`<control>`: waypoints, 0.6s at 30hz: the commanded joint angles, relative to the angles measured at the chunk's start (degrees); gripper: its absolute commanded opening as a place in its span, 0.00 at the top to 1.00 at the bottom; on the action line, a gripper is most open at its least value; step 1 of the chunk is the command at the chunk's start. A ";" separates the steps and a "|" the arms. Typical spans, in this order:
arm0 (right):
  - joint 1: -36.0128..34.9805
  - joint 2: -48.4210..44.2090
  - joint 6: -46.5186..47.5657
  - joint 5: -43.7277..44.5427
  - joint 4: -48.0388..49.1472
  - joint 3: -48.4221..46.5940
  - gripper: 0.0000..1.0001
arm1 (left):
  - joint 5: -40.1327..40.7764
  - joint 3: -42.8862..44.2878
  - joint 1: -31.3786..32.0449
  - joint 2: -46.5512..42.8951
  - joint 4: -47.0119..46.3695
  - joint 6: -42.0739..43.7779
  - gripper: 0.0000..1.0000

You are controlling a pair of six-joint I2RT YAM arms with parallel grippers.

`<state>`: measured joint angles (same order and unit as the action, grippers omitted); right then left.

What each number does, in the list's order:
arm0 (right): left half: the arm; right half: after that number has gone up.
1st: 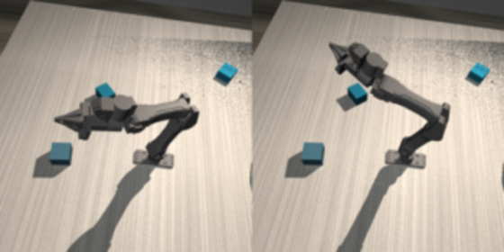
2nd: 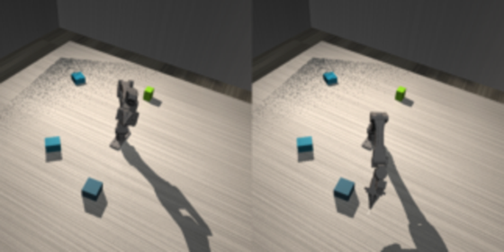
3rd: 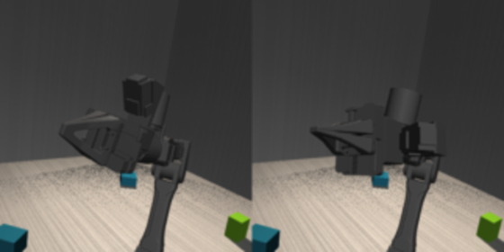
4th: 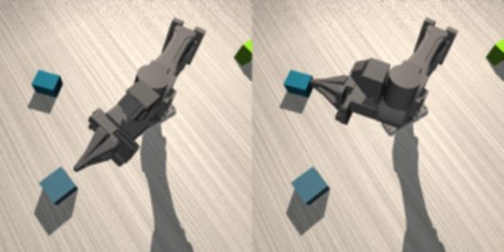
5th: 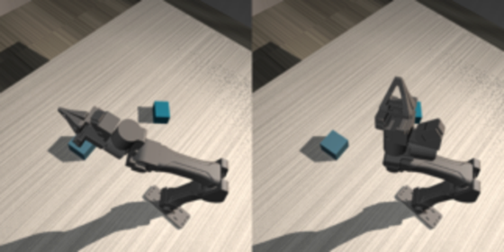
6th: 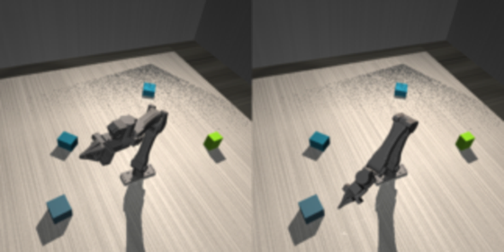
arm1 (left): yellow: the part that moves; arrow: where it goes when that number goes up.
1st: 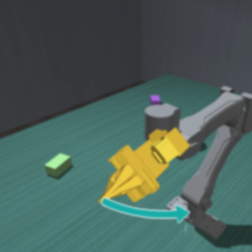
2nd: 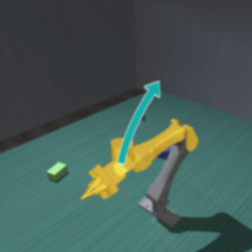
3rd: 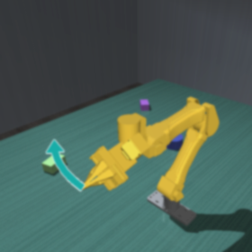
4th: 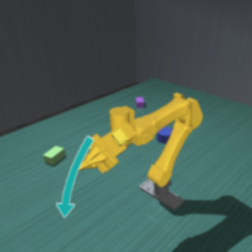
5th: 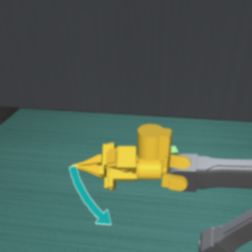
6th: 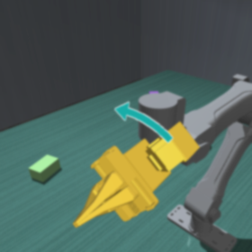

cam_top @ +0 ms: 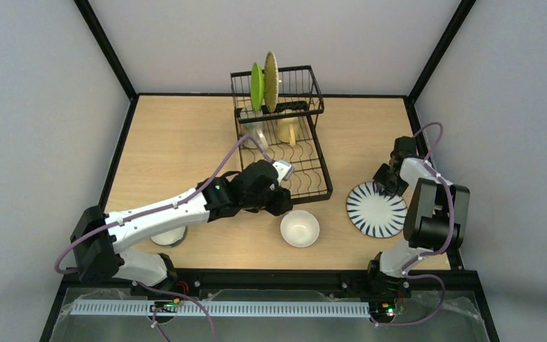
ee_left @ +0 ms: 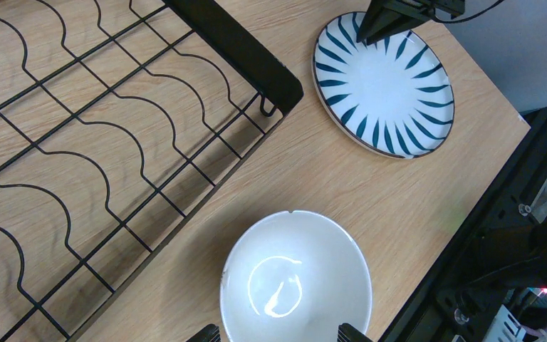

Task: Load the mixed dishes into the dish rack
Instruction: Move the plate to the center of the board.

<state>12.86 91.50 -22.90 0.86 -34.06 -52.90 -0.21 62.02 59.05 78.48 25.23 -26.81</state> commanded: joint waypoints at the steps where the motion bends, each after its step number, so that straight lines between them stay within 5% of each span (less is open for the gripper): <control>1: -0.42 3.94 1.14 -0.17 3.61 -3.24 0.74 | 0.68 0.02 -0.25 -0.01 0.36 0.12 0.06; 18: -7.73 22.62 0.76 -0.60 5.60 -18.29 0.74 | 2.14 0.92 -0.58 4.36 1.48 1.24 0.06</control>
<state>7.99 107.09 -21.56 1.17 -31.90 -68.73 0.95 62.02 59.05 81.56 25.63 -26.17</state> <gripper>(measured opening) 0.262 0.942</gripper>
